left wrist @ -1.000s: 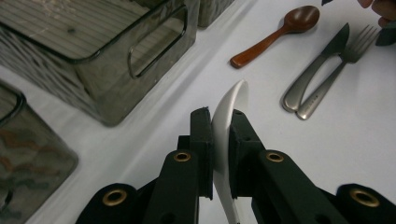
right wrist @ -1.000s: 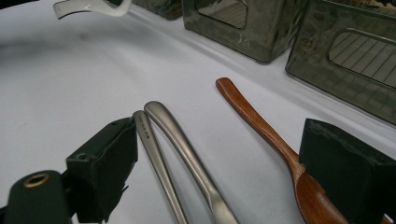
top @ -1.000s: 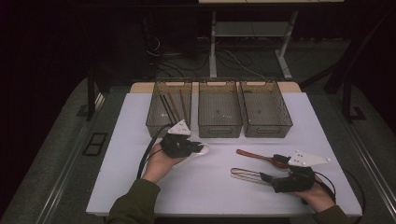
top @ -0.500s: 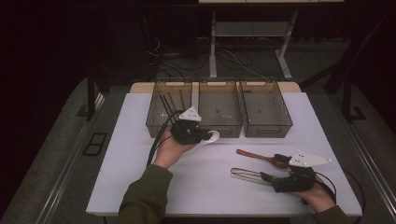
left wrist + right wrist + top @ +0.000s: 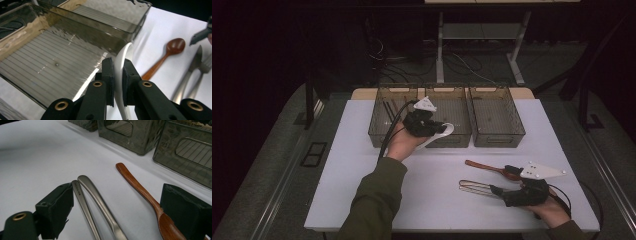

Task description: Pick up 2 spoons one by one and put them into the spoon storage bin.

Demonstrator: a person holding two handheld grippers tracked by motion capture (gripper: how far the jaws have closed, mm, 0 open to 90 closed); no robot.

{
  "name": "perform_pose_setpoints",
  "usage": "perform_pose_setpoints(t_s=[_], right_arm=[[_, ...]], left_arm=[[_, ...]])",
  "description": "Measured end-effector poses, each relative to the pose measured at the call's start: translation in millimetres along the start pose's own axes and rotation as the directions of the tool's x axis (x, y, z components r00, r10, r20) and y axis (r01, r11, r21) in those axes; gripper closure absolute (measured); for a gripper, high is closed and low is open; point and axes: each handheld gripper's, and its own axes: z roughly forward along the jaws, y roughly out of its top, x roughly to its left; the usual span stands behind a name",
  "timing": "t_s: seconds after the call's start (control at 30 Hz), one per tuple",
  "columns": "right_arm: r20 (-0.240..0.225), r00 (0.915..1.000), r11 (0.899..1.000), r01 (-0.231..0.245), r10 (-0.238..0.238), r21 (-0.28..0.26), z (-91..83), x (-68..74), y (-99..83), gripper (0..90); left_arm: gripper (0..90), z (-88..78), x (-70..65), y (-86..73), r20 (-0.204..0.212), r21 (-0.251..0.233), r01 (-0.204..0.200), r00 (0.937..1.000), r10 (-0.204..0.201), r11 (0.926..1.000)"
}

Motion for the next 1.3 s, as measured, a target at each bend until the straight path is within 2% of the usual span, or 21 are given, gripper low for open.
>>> perform_pose_setpoints(t_s=[0.13, 0.27, 0.3, 0.57, 0.67, 0.7, 0.73, 0.9, 0.93, 1.17, 1.2, 1.23, 1.27, 1.3], right_arm=[[0.001, 1.0000, 1.000, -0.002, 0.002, -0.001, -0.4, -0.9, -0.1, 12.1], [-0.001, 1.0000, 1.000, -0.002, 0.002, -0.004, -0.8, -0.8, 0.1, 12.1], [-0.001, 1.0000, 1.000, -0.003, 0.003, -0.003, -0.9, -0.7, 0.1, 12.1], [-0.003, 1.0000, 1.000, 0.003, -0.003, -0.005, -1.6, -0.4, 0.1, 12.1], [-0.003, 1.0000, 1.000, 0.003, -0.003, -0.011, -1.8, -0.8, 0.1, 12.1], [-0.003, 1.0000, 1.000, 0.004, -0.004, -0.010, -1.9, -0.8, 0.1, 12.1], [-0.004, 1.0000, 1.000, 0.003, -0.003, -0.010, -2.2, -0.9, 0.1, 12.1], [-0.005, 1.0000, 1.000, 0.004, -0.005, -0.008, -2.8, -1.1, 0.3, 12.0], [-0.006, 1.0000, 1.000, 0.004, -0.004, -0.008, -2.9, -1.0, 0.3, 12.1], [-0.006, 1.0000, 1.000, 0.005, -0.005, -0.012, -3.6, -0.5, 0.5, 12.1], [-0.005, 1.0000, 1.000, 0.005, -0.005, -0.012, -3.8, -0.6, 0.5, 12.1], [-0.005, 1.0000, 1.000, 0.007, -0.007, -0.011, -4.2, -1.0, 0.6, 12.1], [-0.006, 1.0000, 1.000, 0.002, -0.002, -0.013, -4.4, -0.9, 0.7, 12.1], [-0.004, 1.0000, 1.000, 0.002, -0.002, -0.013, -4.7, -0.9, 0.7, 12.1]], left_arm=[[82.3, 7.0, 7.1, 11.8, -0.011, -0.013, 0.007, 0.9999, -0.007, 0.9999], [82.3, 14.5, 13.1, 22.1, -0.032, 0.004, -0.005, 0.9995, 0.005, 1.0000], [82.4, 17.2, 14.4, 24.2, -0.035, -0.004, 0.006, 0.9994, -0.006, 1.0000], [82.4, 37.1, 27.3, 32.7, -0.082, 0.008, 0.017, 0.9965, -0.017, 0.9998], [82.4, 43.8, 32.2, 33.3, -0.099, 0.012, 0.021, 0.9949, -0.019, 0.9997], [82.4, 45.4, 34.8, 33.3, -0.108, 0.027, 0.015, 0.9941, -0.012, 0.9995], [82.4, 48.5, 34.6, 32.8, -0.113, 0.004, 0.037, 0.9929, -0.036, 0.9993], [82.3, 59.0, 36.7, 29.0, -0.155, 0.043, 0.051, 0.9870, -0.044, 0.9977], [82.3, 60.8, 37.0, 28.1, -0.167, 0.061, 0.046, 0.9854, -0.035, 0.9971], [82.1, 72.7, 35.2, 24.4, -0.188, 0.106, 0.071, 0.9809, -0.050, 0.9918], [81.7, 74.5, 35.5, 24.1, -0.196, 0.121, 0.075, 0.9794, -0.050, 0.9898], [78.8, 75.3, 34.5, 23.4, -0.206, 0.115, 0.075, 0.9772, -0.050, 0.9905], [71.5, 75.7, 33.7, 23.1, -0.220, 0.101, 0.080, 0.9739, -0.056, 0.9917], [67.1, 75.2, 34.2, 23.2, -0.214, 0.099, 0.077, 0.9754, -0.054, 0.9921]])
